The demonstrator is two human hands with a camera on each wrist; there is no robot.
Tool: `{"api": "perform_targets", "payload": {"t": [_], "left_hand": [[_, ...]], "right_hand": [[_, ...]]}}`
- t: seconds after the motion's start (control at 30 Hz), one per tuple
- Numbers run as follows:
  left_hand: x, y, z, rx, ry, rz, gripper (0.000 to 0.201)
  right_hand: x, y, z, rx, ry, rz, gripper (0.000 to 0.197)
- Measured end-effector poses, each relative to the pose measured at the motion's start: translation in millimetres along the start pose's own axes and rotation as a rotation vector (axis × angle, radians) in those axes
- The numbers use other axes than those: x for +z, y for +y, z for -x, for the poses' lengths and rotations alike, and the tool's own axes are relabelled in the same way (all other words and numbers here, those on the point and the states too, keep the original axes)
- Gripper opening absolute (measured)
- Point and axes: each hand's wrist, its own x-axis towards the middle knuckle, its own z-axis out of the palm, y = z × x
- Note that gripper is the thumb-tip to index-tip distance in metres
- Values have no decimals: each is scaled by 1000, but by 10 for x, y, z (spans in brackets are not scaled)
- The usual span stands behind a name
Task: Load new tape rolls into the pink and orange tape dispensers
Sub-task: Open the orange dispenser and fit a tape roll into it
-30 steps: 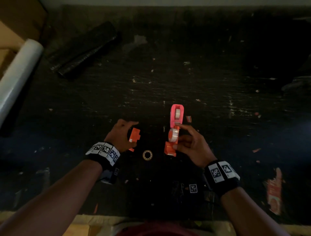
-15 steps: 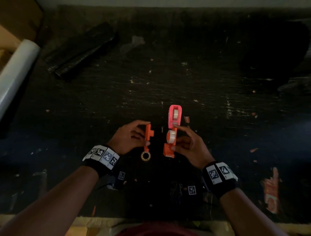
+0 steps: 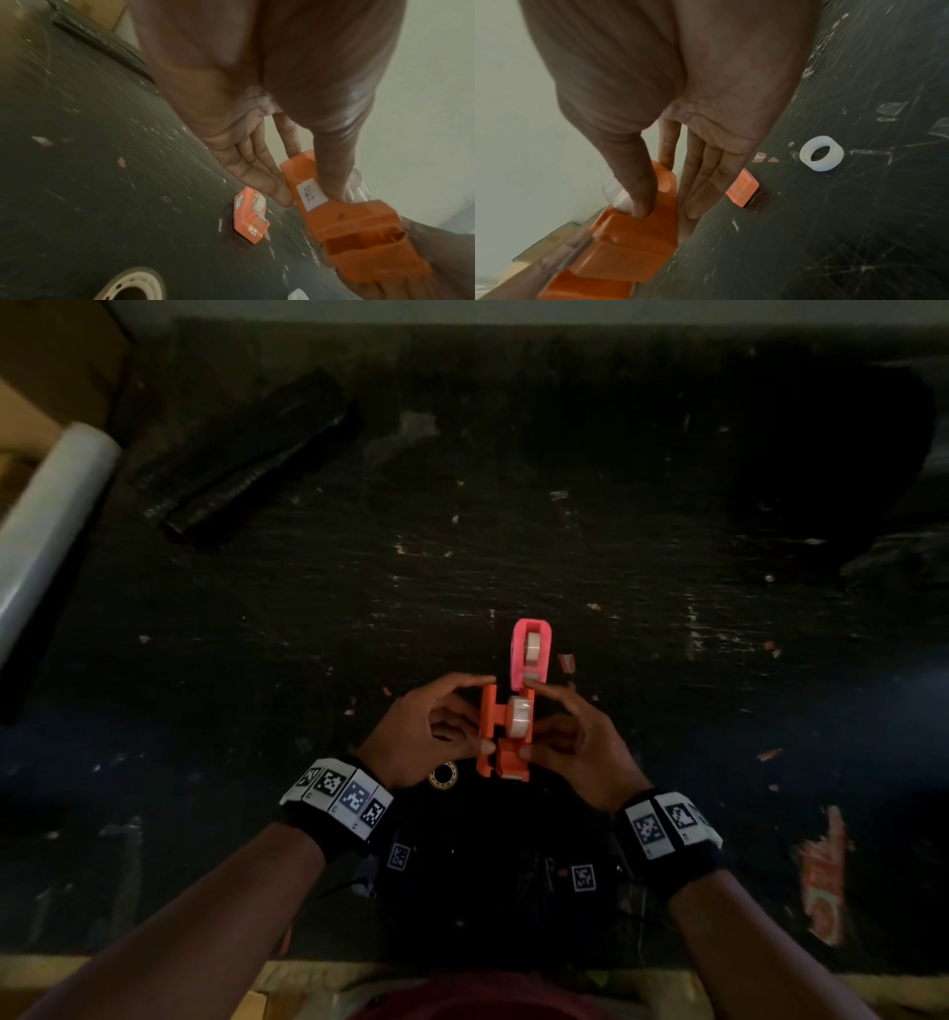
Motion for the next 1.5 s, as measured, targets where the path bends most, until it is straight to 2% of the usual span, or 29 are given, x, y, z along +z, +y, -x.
{"api": "perform_targets", "payload": {"t": [0.8,1.1,1.17,1.37,1.43,1.5], "left_hand": [[46,-27,-132,23,-18,-11,77],[-17,-84,-218,22,2,-58,77],[-79,-114,-264,4,-6,-63,76],[-307,-245,-547,-30,20,-162,71],[-383,-305,-685,-30,34,-194,71],[-451,-367,-824,-28,42,-258,71]], "right_hand": [[79,-37,-32,-54,70,0,76],[94,-72,-151,4,43,90,74],[95,-103,-250,51,8,161,71],[112,-207,-769,84,-82,601,68],[118,-220,-937,31,-68,721,64],[120,-227,-1077,-52,-26,963,63]]}}
